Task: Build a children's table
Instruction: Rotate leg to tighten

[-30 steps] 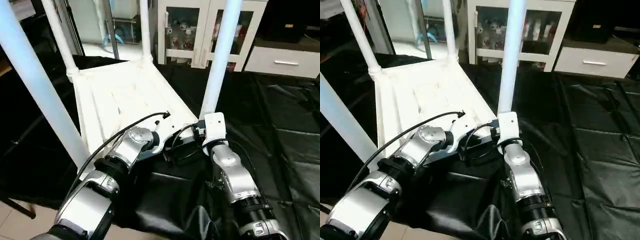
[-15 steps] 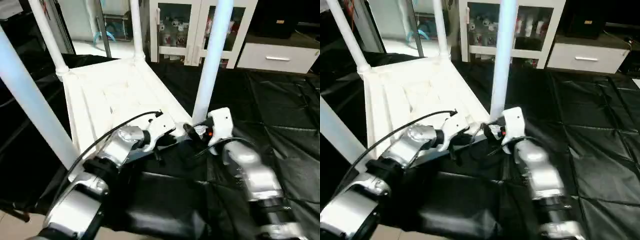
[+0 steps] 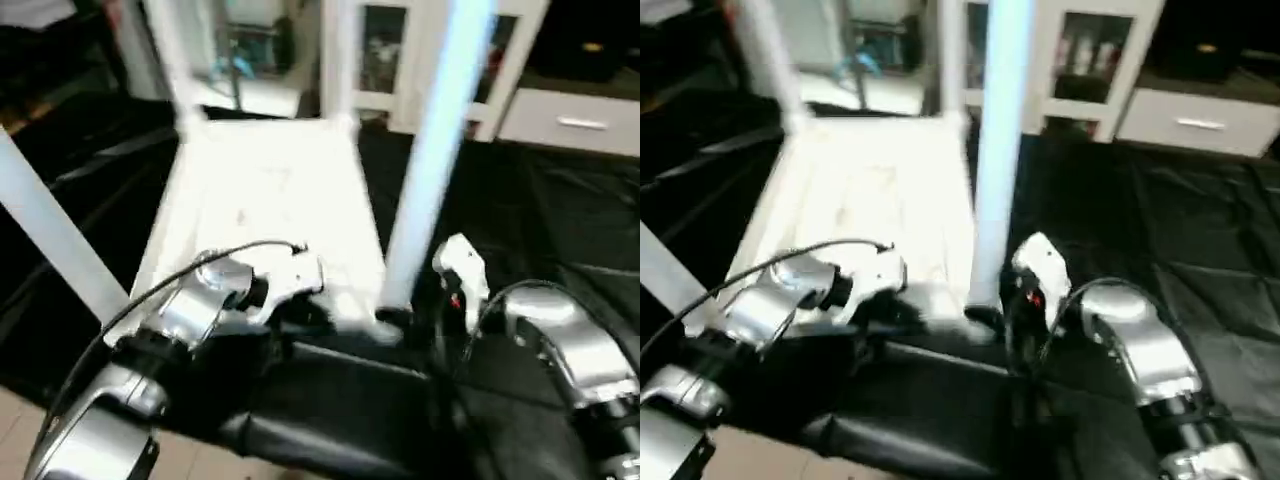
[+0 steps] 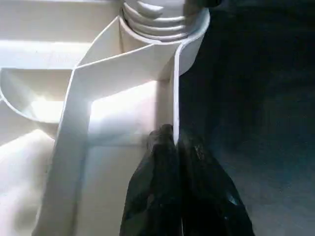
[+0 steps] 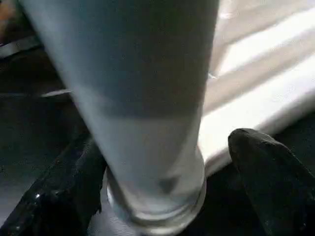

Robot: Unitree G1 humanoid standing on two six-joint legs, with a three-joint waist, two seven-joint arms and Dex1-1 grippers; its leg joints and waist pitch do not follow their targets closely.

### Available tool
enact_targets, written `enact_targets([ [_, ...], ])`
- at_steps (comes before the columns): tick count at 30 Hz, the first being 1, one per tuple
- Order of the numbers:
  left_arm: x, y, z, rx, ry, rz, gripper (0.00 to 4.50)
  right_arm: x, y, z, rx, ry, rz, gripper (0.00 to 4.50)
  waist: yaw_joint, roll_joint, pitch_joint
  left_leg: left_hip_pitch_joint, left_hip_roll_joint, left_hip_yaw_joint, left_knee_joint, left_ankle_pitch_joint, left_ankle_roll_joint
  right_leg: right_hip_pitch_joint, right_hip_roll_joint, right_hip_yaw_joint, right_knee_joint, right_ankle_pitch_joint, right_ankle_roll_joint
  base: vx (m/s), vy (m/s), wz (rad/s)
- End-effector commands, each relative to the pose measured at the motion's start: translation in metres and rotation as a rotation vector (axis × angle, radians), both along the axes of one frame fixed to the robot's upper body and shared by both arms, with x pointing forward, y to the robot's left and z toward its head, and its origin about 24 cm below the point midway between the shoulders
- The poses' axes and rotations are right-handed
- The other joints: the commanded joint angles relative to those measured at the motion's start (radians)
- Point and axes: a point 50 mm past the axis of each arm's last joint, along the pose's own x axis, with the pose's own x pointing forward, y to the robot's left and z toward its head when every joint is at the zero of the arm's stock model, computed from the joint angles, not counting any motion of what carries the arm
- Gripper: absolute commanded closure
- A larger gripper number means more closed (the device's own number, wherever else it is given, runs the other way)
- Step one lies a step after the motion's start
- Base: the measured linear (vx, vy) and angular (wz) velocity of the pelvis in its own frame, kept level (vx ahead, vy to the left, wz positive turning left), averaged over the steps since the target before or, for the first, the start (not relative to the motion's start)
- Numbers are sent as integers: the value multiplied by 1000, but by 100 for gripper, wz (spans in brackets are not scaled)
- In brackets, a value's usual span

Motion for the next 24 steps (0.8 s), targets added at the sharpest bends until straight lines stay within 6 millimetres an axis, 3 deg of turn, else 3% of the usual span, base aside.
enact_targets([
  [1, -16, 1, -26, 91, 118, -40, 450, -4, 1, -3, -24, -3, 52, 42, 2, -3, -51, -4, 50, -3, -52, -105, 88, 45, -57, 41, -35, -5, -296, 0, 0, 0],
  [5, -17, 1, -26, 92, 119, -39, 450, -9, 1, -7, -32, 27, 92, 42, 3, -2, -49, -5, 49, -7, -57, -159, 64, 50, -60, 41, -42, -72, -278, 0, 0, 0],
  [9, -15, 2, -26, 100, 111, -22, 450, -12, 1, -9, -27, 41, 108, 42, 1, -4, -50, -5, 48, -7, -58, -161, 58, 51, -60, 41, -46, -106, -262, 0, 0, 0],
  [12, -13, 5, -26, 112, 98, -8, 450, -11, -1, -10, -43, 31, 105, 42, 1, -2, -52, -6, 47, -7, -55, -137, 61, 50, -58, 41, -43, -75, -267, 0, 0, 0],
  [14, -12, 5, -26, 111, 100, -6, 450, -9, -2, -9, -40, 23, 96, 42, 1, 5, -52, -6, 47, -8, -55, -139, 60, 50, -57, 40, -42, -61, -273, 0, 0, 0],
  [17, -13, 5, -26, 111, 106, -9, 450, -9, -3, -8, -36, 22, 94, 42, 0, 5, -51, -7, 46, -8, -55, -153, 58, 52, -57, 39, -43, -73, -272, 0, 0, 0],
  [21, -13, 4, -27, 118, 106, -11, 450, -10, -2, -9, -27, 26, 98, 86, 1, 2, -53, -7, 46, -8, -54, -140, 64, 53, -57, 39, -42, -62, -275, 0, 0, 0],
  [24, -13, 4, -26, 118, 107, -10, 450, -8, -1, -10, -27, 23, 94, 108, 2, 6, -55, -6, 47, -8, -52, -132, 67, 52, -57, 38, -40, -48, -281, 0, 0, 0],
])
